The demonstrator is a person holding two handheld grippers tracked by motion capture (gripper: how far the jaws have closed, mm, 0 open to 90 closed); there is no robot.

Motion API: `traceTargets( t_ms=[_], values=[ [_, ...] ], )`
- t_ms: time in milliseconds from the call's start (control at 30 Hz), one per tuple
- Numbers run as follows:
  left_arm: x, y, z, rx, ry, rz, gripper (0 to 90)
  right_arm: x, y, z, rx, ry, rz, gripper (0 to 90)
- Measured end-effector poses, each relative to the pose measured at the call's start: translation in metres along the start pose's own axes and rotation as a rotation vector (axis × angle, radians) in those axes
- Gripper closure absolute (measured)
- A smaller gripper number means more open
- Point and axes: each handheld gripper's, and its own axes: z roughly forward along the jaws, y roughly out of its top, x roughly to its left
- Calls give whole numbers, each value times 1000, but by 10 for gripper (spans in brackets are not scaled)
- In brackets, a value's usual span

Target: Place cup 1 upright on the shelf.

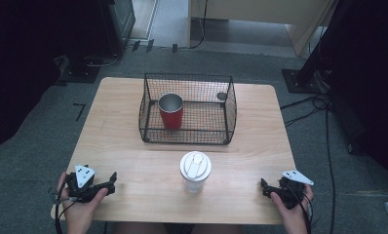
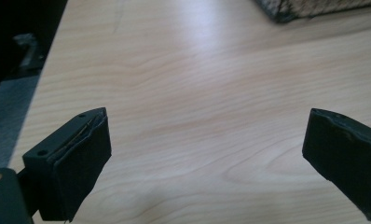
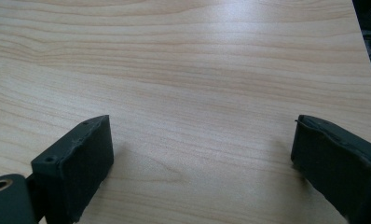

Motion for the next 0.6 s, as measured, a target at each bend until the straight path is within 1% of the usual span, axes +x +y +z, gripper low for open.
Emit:
traceTargets(
  t_ms=[33,67,100,133,167,233,267,300,400,433,467,533,567,600],
  values=[
    [5,-5,4,34,27,17,20,0,-1,-1,-3,3,-4,57],
    [7,-7,6,49,40,23,20,1,-1,-1,-1,3,-3,57],
    [10,-9,8,63,41,19,20,1,-2,-1,-2,2,-4,57],
    [10,-9,8,63,41,19,20,2,-2,-2,-1,1,-2,56],
    [14,-9,8,69,20,-13,20,3,-2,-2,-1,-2,2,56],
    [16,-7,10,84,9,-18,20,3,-3,-2,-1,-5,5,56],
    [17,-6,12,98,-5,-20,20,3,-3,-2,-1,-5,5,55],
    [17,-5,13,102,-8,-22,20,3,-3,-2,-1,-6,7,55],
    [16,-5,15,99,-13,-20,21,3,-3,-3,-1,-3,9,54],
    [14,-6,17,114,-10,-2,21,2,-4,-4,-2,-8,14,54],
    [14,-5,18,125,-8,5,22,2,-4,-5,0,-15,17,55],
    [14,-5,19,132,-14,4,22,0,-6,-7,0,-16,46,55],
    [14,-5,19,134,-19,1,22,-1,-6,-9,-6,-2,62,55],
    [14,-5,19,134,-19,1,22,-2,-7,-10,-11,2,63,55]
  ],
)
